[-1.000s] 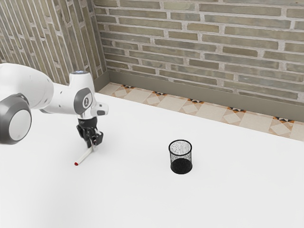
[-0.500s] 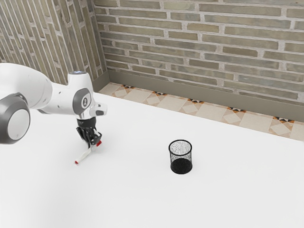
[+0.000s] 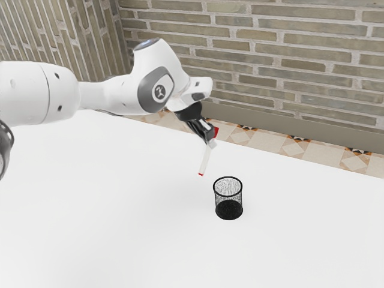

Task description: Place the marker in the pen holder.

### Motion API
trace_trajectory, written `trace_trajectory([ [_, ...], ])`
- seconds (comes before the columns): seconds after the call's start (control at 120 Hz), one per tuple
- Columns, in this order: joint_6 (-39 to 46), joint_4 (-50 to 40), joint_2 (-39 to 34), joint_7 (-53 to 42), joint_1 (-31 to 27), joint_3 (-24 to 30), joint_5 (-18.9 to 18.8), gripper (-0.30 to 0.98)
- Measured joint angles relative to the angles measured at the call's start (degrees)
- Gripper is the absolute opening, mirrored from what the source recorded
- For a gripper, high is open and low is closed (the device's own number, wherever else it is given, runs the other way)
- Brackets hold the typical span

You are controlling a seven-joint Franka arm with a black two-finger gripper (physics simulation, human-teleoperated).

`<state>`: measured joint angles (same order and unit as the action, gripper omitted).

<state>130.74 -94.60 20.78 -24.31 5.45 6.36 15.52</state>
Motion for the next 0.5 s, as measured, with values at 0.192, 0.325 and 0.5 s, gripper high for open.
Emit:
trace_trajectory([
  [0.192, 7.15, 4.44, 6.12, 0.83, 0.27, 4.23, -0.61, -0.10],
  [0.325, 12.00, 6.61, 9.87, 1.41, 0.29, 4.47, -1.98, -0.10],
  [0.5, 16.30, 7.48, 12.92, 2.12, 0.73, 4.46, -2.74, -0.10],
])
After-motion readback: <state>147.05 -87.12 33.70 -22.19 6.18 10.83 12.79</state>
